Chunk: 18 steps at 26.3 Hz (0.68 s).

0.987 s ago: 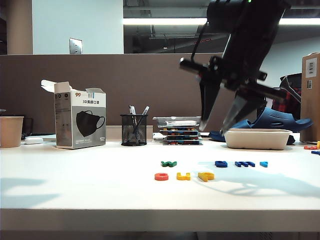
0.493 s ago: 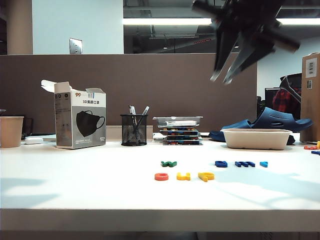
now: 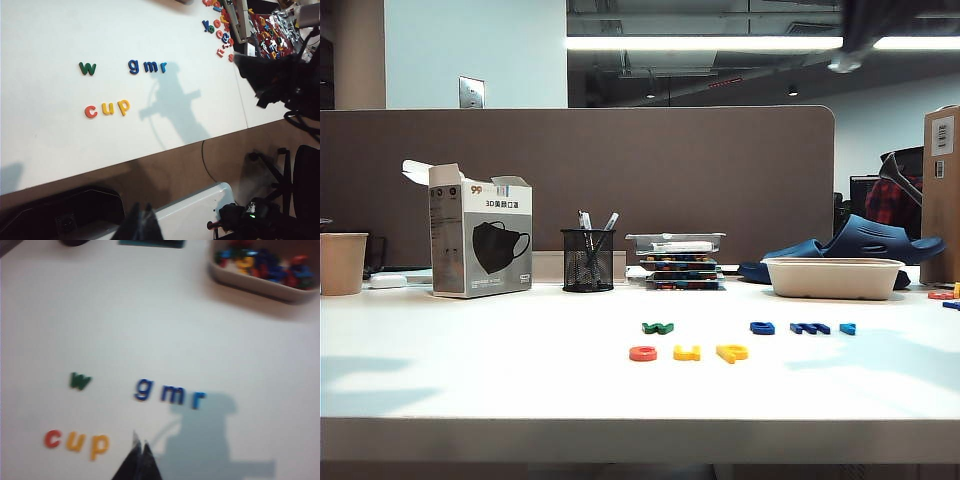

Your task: Select the appropriate letters from the row of letter magnets placed on the table to arrange into the word "cup".

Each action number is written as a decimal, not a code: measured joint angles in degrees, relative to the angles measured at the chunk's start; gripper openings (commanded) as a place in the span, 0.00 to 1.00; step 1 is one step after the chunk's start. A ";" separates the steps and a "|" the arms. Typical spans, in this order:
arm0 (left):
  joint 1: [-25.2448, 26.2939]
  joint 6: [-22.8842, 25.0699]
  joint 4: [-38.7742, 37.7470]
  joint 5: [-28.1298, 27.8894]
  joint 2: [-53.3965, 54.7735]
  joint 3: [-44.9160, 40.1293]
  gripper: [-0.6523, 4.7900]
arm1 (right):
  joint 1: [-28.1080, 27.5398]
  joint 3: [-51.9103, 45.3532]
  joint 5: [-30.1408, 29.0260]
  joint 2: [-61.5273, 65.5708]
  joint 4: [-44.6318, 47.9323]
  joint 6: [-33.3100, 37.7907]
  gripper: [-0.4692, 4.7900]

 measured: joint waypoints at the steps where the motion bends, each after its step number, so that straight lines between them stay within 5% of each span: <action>1: 0.00 0.00 0.02 0.00 0.00 0.00 0.11 | -1.14 -0.02 0.07 -0.28 -0.44 -0.09 0.08; 18: 0.00 0.00 0.50 0.00 0.00 0.00 0.11 | -17.88 -0.07 -0.68 -14.08 -4.02 -3.41 0.08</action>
